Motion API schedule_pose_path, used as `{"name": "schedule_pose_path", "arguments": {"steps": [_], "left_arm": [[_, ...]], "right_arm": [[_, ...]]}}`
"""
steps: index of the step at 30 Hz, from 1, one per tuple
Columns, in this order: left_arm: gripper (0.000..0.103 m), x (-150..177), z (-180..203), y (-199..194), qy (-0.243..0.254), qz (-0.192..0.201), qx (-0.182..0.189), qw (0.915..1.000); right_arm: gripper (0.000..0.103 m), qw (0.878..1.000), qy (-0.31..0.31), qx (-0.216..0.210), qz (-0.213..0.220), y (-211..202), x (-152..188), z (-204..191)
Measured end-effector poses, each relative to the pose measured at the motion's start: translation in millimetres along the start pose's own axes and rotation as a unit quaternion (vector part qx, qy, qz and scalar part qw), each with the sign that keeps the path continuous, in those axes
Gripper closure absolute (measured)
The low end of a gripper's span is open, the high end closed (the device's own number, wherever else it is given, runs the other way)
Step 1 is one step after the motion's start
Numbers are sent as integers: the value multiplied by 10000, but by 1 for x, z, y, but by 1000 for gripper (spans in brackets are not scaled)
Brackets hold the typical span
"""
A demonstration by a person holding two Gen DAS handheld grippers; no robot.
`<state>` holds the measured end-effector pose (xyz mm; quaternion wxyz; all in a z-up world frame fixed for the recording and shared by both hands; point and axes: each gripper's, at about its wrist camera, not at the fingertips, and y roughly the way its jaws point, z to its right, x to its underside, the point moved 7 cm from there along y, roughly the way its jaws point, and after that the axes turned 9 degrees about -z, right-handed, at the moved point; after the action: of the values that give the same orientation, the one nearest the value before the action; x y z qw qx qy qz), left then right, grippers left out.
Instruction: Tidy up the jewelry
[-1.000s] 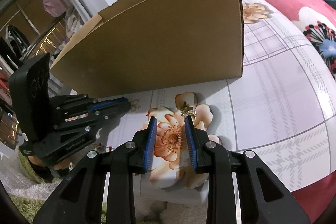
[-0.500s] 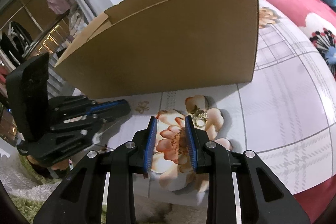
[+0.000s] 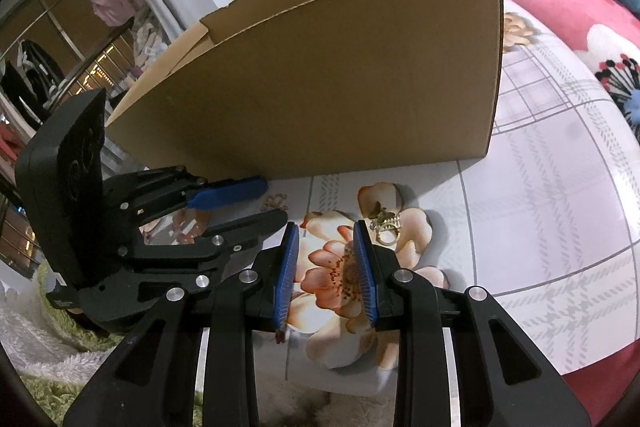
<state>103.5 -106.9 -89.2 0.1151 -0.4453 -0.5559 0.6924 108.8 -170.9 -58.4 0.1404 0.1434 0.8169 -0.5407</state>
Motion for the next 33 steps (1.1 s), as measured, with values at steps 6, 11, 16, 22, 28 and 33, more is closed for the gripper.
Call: {"name": "schedule_pose_path", "arguments": {"steps": [6,11,16,22,28,33], "left_arm": [[88,1,3,-1,61,-8,-18,10000],[88,5,7,-7,26,27,22,10000],[88,-5,7,-48,-415,609,793,9941],[88,4,-25,-37,-1922,465,2177,9558],[88,1,-27,-58,-1932,954,2335,9482],[88,-3,-37,-67,-2235,1075,2645,9320]], "right_arm": [[75,10000,9,-1,28,0,-1,0],[75,10000,0,13,64,-4,-1,0],[75,10000,54,35,76,-6,0,2],[75,9998,197,-4,65,-5,1,6],[74,9998,184,53,85,-8,2,6],[74,9997,199,18,113,-11,2,4]]}}
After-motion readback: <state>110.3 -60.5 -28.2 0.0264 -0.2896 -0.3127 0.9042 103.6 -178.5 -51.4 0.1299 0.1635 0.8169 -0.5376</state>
